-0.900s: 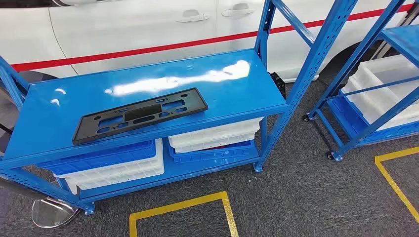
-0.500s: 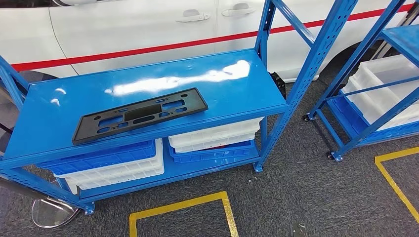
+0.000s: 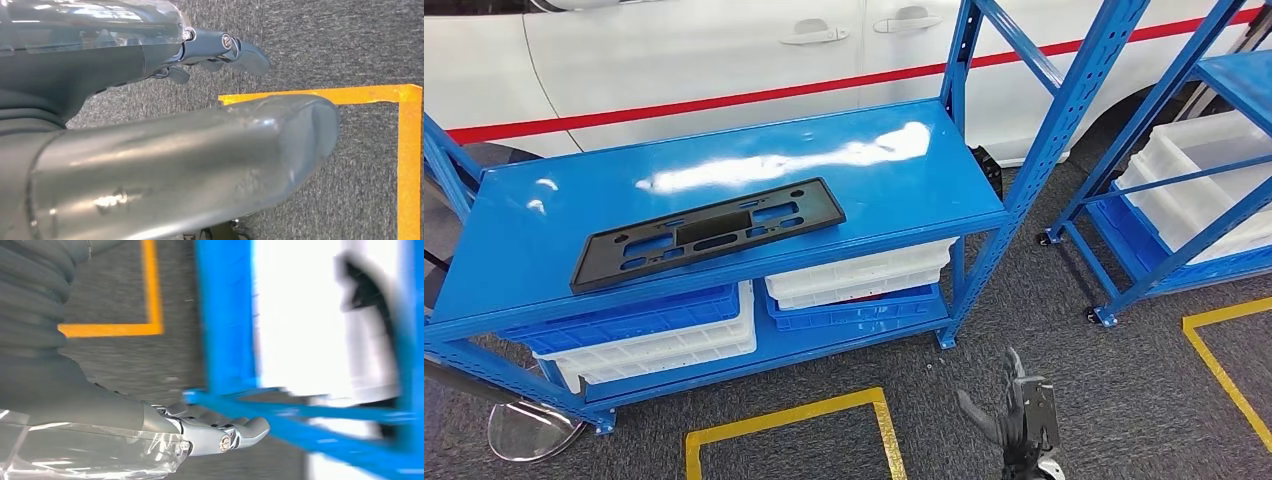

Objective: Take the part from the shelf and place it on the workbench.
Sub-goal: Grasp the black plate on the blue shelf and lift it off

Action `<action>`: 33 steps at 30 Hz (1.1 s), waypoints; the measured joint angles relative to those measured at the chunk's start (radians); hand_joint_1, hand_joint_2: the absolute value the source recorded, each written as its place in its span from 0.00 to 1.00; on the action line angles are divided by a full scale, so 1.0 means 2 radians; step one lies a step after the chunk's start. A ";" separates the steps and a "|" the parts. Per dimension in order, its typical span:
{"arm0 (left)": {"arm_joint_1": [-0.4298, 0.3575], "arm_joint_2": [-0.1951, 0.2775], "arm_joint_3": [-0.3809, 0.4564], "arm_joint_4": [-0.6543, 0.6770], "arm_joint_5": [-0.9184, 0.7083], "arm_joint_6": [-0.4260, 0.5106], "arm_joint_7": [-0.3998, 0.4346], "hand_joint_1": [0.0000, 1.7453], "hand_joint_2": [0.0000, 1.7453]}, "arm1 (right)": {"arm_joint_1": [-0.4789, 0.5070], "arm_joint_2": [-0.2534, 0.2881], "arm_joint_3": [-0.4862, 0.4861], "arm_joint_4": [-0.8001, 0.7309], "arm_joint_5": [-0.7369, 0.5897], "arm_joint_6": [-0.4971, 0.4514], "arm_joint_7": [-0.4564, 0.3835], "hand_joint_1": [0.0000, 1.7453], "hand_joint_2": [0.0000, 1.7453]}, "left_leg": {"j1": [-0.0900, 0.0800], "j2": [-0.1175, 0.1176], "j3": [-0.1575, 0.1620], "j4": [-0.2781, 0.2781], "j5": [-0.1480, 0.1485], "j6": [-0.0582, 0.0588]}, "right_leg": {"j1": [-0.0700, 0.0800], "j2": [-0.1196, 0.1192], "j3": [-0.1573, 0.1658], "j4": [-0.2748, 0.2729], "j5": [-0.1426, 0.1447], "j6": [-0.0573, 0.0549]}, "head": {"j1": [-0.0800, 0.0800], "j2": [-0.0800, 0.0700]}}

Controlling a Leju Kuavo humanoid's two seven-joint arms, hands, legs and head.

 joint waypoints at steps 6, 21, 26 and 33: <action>-0.001 -0.001 0.018 0.003 -0.028 -0.004 -0.011 0.00 0.00 | -0.007 -0.009 0.032 -0.101 0.035 0.019 -0.016 0.00 0.75 | 0.000 0.000 0.000 0.000 0.000 0.000 | 0.000 0.000 0.000 0.000 0.000 0.000 | 0.000 0.000; -0.003 -0.009 0.061 0.007 -0.107 -0.022 -0.034 0.00 0.00 | -0.022 -0.023 0.131 -0.325 0.133 0.052 -0.028 0.00 1.00 | -0.002 0.000 -0.002 0.003 -0.001 0.001 | -0.003 0.000 0.000 0.000 0.001 0.002 | 0.000 0.000; -0.003 -0.014 0.075 0.007 -0.136 -0.031 -0.036 0.00 0.00 | -0.022 -0.024 0.155 -0.351 0.154 0.085 0.026 0.00 1.00 | -0.002 0.000 -0.003 0.002 0.001 0.008 | -0.004 0.000 -0.001 -0.001 0.002 0.007 | 0.000 0.000; -0.003 -0.019 0.083 0.007 -0.143 -0.035 -0.035 0.00 0.00 | -0.020 -0.031 0.171 -0.353 0.166 0.091 0.044 0.00 0.75 | 0.001 0.002 -0.004 -0.003 0.008 0.016 | -0.004 0.001 -0.074 0.148 -0.066 0.011 | 0.002 0.000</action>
